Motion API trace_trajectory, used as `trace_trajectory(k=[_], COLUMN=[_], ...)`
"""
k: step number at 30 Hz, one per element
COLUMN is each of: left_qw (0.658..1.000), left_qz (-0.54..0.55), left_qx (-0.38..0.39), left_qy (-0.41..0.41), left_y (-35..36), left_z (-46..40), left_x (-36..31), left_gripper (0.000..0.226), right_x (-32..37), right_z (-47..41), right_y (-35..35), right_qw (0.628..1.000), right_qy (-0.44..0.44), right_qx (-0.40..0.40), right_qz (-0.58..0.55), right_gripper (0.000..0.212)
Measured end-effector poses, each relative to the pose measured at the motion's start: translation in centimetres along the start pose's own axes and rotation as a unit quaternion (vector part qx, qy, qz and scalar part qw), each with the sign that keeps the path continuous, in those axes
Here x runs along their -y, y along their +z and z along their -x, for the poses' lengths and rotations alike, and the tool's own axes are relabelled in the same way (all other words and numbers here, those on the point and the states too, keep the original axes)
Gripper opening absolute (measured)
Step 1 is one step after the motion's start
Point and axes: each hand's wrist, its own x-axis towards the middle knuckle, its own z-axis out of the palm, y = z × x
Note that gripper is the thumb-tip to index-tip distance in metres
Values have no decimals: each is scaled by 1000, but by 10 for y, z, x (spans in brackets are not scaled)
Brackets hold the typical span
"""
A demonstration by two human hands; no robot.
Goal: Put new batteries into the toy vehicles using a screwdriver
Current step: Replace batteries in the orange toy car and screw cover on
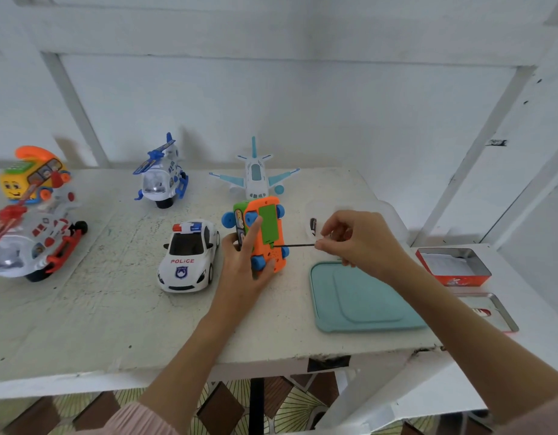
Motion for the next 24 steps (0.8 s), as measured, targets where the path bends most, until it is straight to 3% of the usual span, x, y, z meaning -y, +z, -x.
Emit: trace_trajectory(k=[3,7,12,17,21,24], left_qw=[1000,1000,1000,1000,1000,1000], left_qz=[-5,15,22,-5,-14,-4], left_qx=[12,11,-3,9,13,0], left_qy=[-3,7,-10,-3,1,-4], left_y=[0,-1,-1,1,2,1], left_z=[1,1,0,0,1,1], left_x=[0,-4,-2,1,2,2], left_gripper=[73,80,77,71,70,72], right_x=[0,1,3,7,12,12], right_z=[-2,-3,-5,-3,-1,-1], right_y=[-2,0,-4,-7,-7,-5], right_qw=[996,982,981,970,954,957], right_qy=[3,-13,-27,-60,-90,-114], right_qx=[-10,40,89,33,52,49], right_qz=[94,182,169,231,282,260], right_gripper=[13,21,26,13,17,15])
